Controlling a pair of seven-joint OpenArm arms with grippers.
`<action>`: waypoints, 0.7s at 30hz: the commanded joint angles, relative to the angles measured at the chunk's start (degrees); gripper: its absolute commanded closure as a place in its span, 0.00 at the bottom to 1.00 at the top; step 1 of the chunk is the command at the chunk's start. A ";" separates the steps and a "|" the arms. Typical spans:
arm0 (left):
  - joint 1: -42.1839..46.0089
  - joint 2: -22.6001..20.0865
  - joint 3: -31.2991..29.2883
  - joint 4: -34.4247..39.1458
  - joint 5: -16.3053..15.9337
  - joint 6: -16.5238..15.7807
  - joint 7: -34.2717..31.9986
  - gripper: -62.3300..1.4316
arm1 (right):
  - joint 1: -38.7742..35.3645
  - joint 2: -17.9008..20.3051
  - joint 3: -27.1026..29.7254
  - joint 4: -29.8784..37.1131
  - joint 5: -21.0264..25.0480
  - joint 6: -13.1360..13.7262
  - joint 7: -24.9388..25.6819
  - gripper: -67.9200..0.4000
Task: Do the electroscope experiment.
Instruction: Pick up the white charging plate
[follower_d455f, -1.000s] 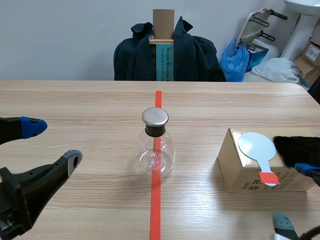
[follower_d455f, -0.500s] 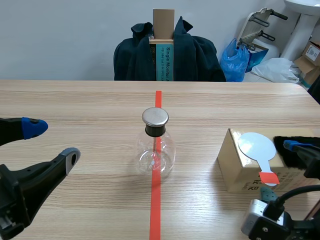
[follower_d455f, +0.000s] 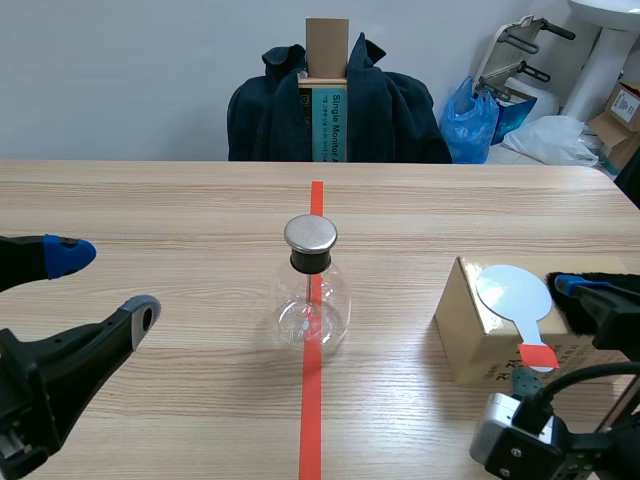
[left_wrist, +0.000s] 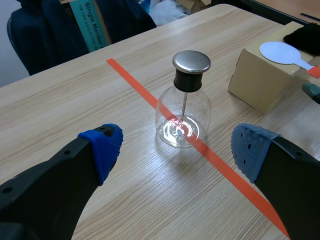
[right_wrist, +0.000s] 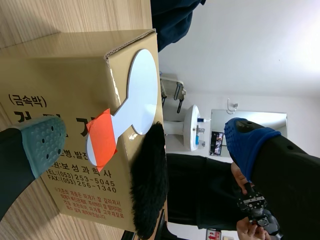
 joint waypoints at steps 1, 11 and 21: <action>-0.17 0.15 0.00 0.63 -0.46 0.11 -1.03 0.24 | 0.39 0.33 0.48 1.27 0.00 -0.79 -0.20 0.00; -0.17 0.15 0.00 0.63 -0.46 0.11 -1.03 0.24 | 0.39 0.33 0.48 1.27 0.00 -0.79 -1.09 0.49; -0.17 0.15 0.00 0.63 -0.46 0.11 -1.01 0.24 | 0.39 0.33 0.48 1.27 0.00 -0.79 -1.73 0.98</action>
